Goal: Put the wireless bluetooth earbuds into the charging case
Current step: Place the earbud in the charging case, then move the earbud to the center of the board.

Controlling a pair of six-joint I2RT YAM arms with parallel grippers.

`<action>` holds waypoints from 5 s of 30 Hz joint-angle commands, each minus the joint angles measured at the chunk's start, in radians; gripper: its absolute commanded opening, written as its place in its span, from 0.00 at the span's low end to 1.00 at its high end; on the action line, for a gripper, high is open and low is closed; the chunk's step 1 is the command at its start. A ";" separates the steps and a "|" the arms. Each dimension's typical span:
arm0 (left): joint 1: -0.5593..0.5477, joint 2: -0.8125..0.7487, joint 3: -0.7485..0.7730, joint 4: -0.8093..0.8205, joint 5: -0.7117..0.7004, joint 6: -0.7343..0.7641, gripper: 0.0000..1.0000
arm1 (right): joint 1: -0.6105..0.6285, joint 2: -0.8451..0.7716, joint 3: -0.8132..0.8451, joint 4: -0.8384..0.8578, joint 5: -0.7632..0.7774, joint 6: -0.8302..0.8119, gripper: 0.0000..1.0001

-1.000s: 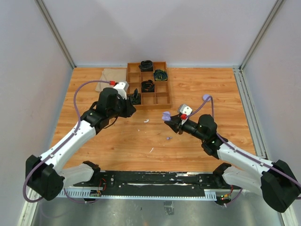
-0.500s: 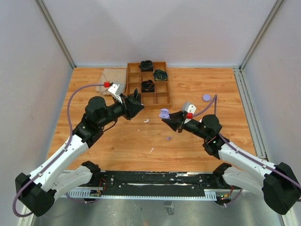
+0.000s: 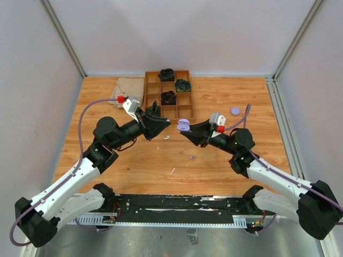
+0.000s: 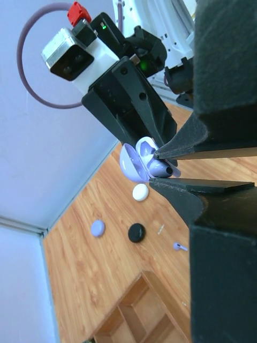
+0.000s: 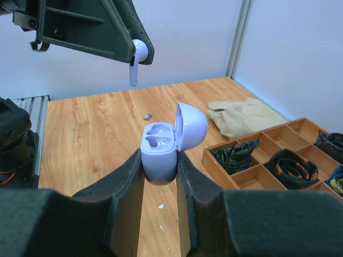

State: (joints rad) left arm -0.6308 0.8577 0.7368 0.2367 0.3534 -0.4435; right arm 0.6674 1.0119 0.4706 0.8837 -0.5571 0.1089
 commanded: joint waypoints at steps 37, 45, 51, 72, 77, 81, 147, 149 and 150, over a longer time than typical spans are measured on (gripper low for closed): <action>-0.156 0.090 -0.085 0.280 -0.140 -0.108 0.15 | 0.042 0.012 0.042 0.203 -0.019 0.064 0.11; -0.156 0.084 -0.096 0.278 -0.152 -0.118 0.22 | 0.042 0.008 0.040 0.213 -0.020 0.067 0.11; -0.156 0.075 -0.095 0.260 -0.173 -0.114 0.37 | 0.041 0.009 0.031 0.213 -0.012 0.063 0.11; -0.156 -0.019 0.043 -0.191 -0.493 -0.002 0.73 | 0.040 -0.006 -0.067 0.175 0.089 -0.044 0.11; -0.152 -0.006 0.057 -0.308 -0.597 0.023 0.79 | 0.040 -0.020 -0.117 0.161 0.124 -0.101 0.11; -0.104 0.017 0.065 -0.416 -0.647 0.011 0.80 | 0.040 -0.036 -0.165 0.167 0.143 -0.133 0.11; 0.843 0.903 0.309 -0.668 -0.523 0.221 0.23 | 0.044 -0.058 -0.283 0.082 0.266 -0.280 0.11; 0.843 0.900 0.302 -0.670 -0.504 0.221 0.21 | 0.043 -0.061 -0.283 0.078 0.274 -0.284 0.11; 0.842 0.896 0.298 -0.671 -0.493 0.222 0.19 | 0.044 -0.063 -0.284 0.073 0.279 -0.287 0.11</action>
State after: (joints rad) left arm 0.2058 1.7397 1.0328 -0.4076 -0.1860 -0.2344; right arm 0.6964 0.9703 0.1791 0.9577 -0.3012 -0.1577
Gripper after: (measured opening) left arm 0.217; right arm 0.276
